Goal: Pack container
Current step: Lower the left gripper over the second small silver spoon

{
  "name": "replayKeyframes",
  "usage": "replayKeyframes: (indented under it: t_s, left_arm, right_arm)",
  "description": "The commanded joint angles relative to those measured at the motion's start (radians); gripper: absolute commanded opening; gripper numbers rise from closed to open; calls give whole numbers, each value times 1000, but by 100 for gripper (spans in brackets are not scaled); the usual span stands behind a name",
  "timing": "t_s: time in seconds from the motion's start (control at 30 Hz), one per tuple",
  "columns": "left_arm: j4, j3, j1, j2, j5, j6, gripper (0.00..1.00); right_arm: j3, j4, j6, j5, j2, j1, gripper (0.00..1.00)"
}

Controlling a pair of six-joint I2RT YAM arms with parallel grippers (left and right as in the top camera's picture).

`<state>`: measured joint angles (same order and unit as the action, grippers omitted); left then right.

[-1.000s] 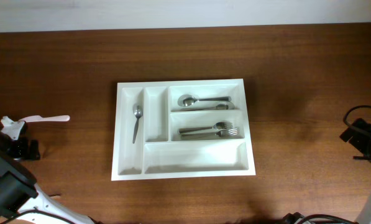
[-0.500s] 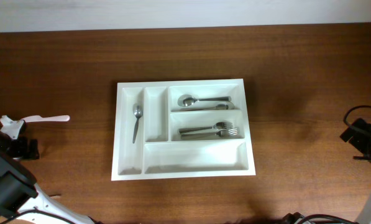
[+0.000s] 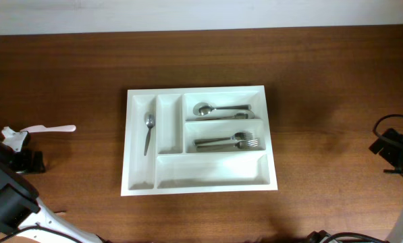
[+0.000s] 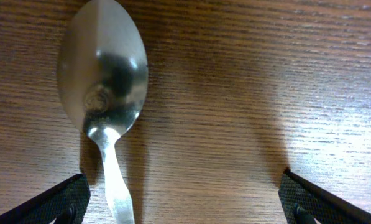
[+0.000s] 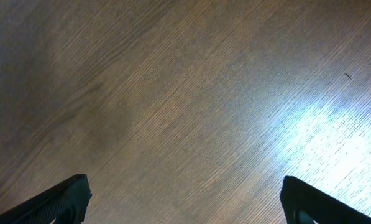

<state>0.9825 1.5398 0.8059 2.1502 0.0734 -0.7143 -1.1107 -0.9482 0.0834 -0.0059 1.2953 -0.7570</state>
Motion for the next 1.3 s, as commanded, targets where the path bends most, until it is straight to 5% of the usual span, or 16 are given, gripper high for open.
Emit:
replayKeyframes:
  t_s: [0.0,0.33,0.47,0.83,1.17,1.27]
  left_arm:
    - [-5,11,7,40,-39,37,99]
    - [-18,11,7,43,-43,37,98]
    - [-31,11,7,43,-43,37,67]
    - [-32,11,7,43,-43,37,26]
    - [-32,11,6,43,-45,37,27]
    - [-32,11,6,43,-45,37,19]
  right_arm:
    - [0,3,10,-6,3,-5,99]
    - [0,3,10,-6,3,-5,99]
    - [0,3,10,-6,3,-5,99]
    - [0,3,10,-6,3,-5,99]
    - [0,3,10,-6,3,-5,99]
    - [0,3,10,-6,3,-5,99]
